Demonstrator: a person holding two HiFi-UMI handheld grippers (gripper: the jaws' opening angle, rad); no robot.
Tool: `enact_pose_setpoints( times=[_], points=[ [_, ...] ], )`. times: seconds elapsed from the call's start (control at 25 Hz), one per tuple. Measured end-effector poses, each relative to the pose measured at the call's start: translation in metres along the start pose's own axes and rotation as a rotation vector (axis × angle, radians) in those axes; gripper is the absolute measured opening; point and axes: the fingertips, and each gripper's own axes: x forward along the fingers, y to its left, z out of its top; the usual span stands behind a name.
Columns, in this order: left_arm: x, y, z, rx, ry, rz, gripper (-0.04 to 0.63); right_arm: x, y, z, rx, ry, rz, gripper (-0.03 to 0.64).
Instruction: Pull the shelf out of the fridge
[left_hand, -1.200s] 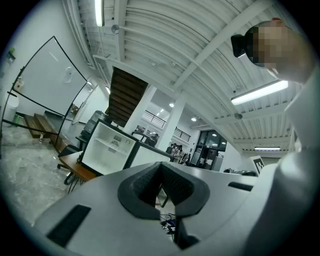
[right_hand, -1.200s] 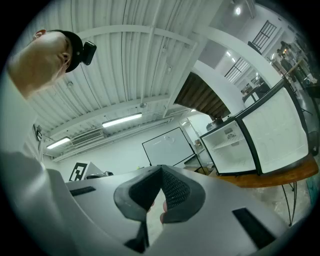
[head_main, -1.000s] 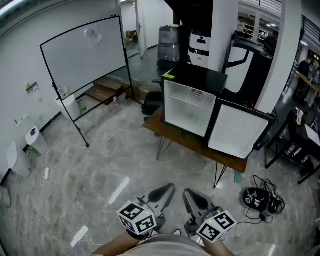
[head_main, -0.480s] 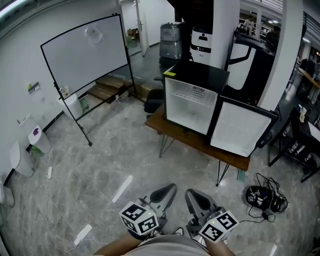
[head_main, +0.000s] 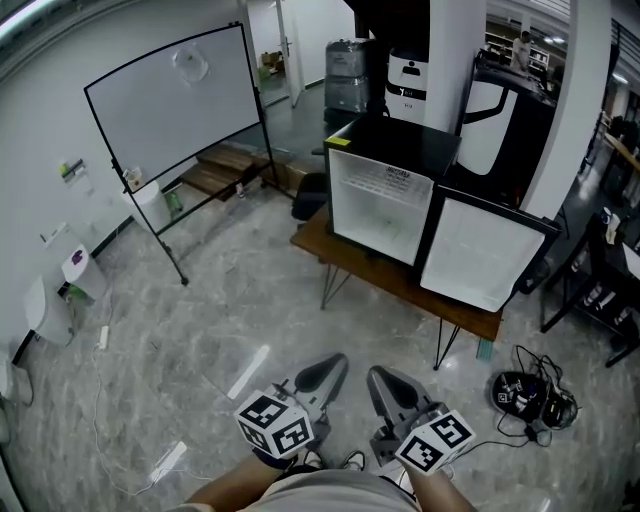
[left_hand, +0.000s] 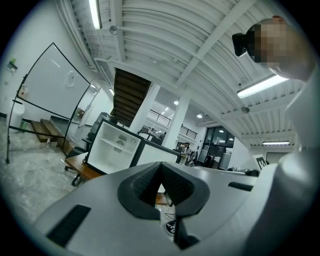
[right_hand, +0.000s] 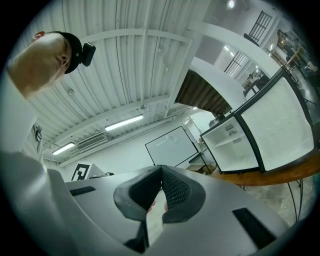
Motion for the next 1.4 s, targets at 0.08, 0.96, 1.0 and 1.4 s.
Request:
enact_pose_setpoints(
  times=[0.08, 0.96, 1.0, 1.4],
  points=[
    [0.005, 0.002, 0.0, 0.01, -0.006, 0.018, 0.006, -0.001, -0.006, 0.002, 0.002, -0.007, 0.003, 0.014],
    [0.112, 0.144, 0.034, -0.092, 0.018, -0.037, 0.006, 0.133, -0.11, 0.018, 0.112, -0.059, -0.086, 0.014],
    [0.119, 0.156, 0.039, -0.096, 0.018, -0.048, 0.006, 0.146, -0.116, 0.019, 0.115, -0.066, -0.096, 0.014],
    [0.17, 0.235, 0.062, -0.157, 0.039, -0.144, 0.006, 0.234, -0.179, 0.03, 0.311, -0.203, -0.179, 0.014]
  ],
)
